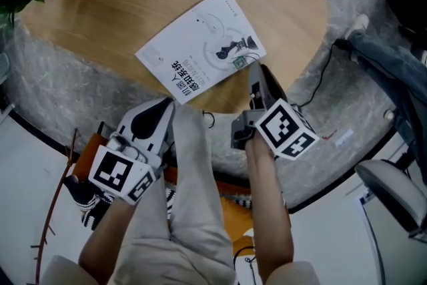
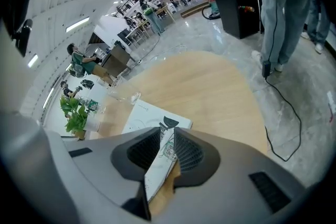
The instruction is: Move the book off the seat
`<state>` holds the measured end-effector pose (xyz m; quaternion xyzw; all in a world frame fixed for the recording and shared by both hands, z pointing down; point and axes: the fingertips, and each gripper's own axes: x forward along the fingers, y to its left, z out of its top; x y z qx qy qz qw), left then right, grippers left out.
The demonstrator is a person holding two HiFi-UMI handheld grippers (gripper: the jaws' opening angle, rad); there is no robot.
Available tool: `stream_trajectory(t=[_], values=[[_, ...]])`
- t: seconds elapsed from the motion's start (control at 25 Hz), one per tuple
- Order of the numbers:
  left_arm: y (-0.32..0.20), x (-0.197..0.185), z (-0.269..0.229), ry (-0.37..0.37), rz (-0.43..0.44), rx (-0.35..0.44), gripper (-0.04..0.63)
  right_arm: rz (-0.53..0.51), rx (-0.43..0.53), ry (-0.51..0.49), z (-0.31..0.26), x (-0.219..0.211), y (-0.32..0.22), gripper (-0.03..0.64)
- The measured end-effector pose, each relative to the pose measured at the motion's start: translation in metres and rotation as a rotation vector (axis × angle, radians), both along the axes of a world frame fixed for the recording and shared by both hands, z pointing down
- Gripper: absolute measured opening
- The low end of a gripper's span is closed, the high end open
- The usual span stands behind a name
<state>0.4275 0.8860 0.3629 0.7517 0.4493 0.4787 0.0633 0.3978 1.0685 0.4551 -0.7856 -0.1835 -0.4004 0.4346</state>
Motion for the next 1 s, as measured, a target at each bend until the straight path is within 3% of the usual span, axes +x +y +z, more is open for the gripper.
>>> stream_trajectory(t=[0.48,0.84,1.0], values=[[0.025,0.014,-0.034,0.054,0.056,-0.012,0.005,-0.047,-0.011,0.089,-0.048,0.009,0.005,0.023],[0.022,0.035,-0.118,0.157,0.041,-0.038,0.005,-0.183,-0.037,0.123,-0.122,0.023,-0.012,0.008],[0.008,0.045,-0.154,0.201,0.02,-0.041,0.005,-0.207,0.039,0.148,-0.164,0.03,-0.037,0.008]])
